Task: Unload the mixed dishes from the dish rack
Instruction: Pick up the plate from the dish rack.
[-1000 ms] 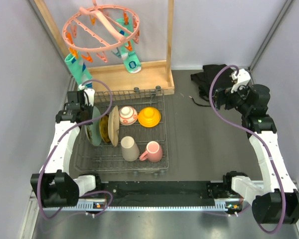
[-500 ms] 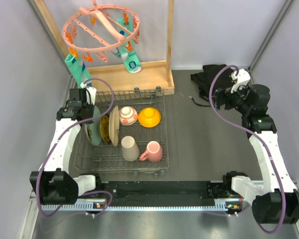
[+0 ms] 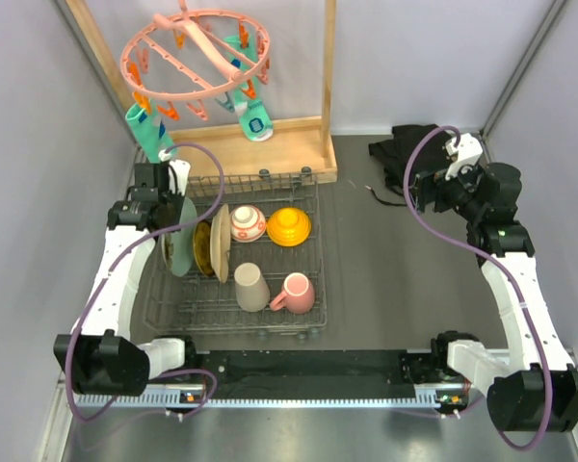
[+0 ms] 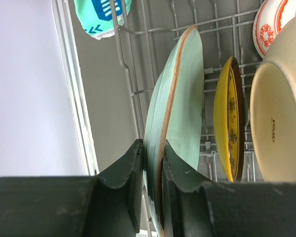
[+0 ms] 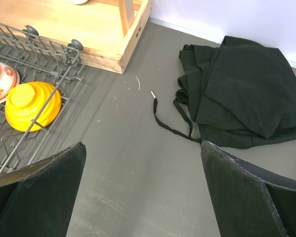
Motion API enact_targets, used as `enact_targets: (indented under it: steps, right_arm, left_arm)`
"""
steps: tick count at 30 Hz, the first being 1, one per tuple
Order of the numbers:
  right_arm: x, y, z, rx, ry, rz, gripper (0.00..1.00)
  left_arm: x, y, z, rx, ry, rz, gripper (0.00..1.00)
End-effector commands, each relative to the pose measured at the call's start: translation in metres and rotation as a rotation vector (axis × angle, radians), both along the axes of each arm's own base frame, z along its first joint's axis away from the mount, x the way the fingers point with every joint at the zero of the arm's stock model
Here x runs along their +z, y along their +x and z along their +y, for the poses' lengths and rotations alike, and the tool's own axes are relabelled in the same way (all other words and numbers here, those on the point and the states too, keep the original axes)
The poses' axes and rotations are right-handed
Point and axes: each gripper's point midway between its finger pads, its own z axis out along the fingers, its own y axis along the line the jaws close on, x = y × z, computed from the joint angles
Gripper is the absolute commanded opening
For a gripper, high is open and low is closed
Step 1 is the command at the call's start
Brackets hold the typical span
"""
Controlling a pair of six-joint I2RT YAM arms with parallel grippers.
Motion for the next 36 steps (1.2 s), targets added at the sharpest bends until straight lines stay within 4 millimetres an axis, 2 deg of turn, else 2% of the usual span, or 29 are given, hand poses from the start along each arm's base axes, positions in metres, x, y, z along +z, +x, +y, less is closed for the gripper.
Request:
enact_targets:
  steps: [1,12,17,20,22,25,28,30,31,32,33,35,36]
  right_arm:
    - [0.005,0.0,0.006,0.036,-0.007,-0.023,0.99]
    - [0.006,0.0,0.006,0.04,-0.005,-0.024,0.99]
    - [0.006,-0.001,0.007,0.044,-0.004,-0.026,0.99]
    - [0.011,-0.002,0.01,0.058,0.01,-0.026,0.99]
    - [0.015,-0.005,0.014,0.075,0.026,-0.02,0.99]
    - [0.038,-0.007,0.023,0.123,0.054,-0.034,0.99]
    - [0.053,-0.008,0.031,0.186,0.052,-0.011,0.99]
    - [0.062,-0.008,0.034,0.214,0.04,0.003,0.99]
    - [0.076,-0.008,0.043,0.254,0.037,-0.009,0.99]
    - [0.076,-0.014,0.048,0.291,0.05,0.02,0.99]
    - [0.083,-0.015,0.052,0.313,0.056,0.018,0.99]
    - [0.107,-0.024,0.062,0.388,0.081,-0.021,0.99]
    - [0.115,-0.028,0.067,0.414,0.1,-0.031,0.99]
  left_arm:
    - [0.05,0.016,0.004,0.021,0.029,-0.165,0.0]
    - [0.076,0.016,0.013,0.064,0.066,-0.215,0.0]
    - [0.099,0.014,0.012,0.066,0.046,-0.274,0.0]
    - [0.125,0.014,0.01,0.073,0.022,-0.358,0.0]
    - [0.152,0.012,0.01,0.087,0.009,-0.436,0.0]
    - [0.196,0.007,0.011,0.108,-0.015,-0.568,0.0]
    - [0.232,-0.001,-0.001,0.053,-0.07,-0.659,0.0]
    - [0.249,-0.005,-0.021,-0.045,-0.144,-0.713,0.0]
    - [0.258,-0.011,-0.03,-0.078,-0.188,-0.74,0.0]
    - [0.262,-0.013,-0.037,-0.107,-0.22,-0.751,0.0]
    - [0.27,-0.018,-0.056,-0.197,-0.279,-0.758,0.0]
    - [0.275,-0.022,-0.074,-0.265,-0.362,-0.756,0.0]
    - [0.28,-0.029,-0.096,-0.382,-0.428,-0.75,0.0]
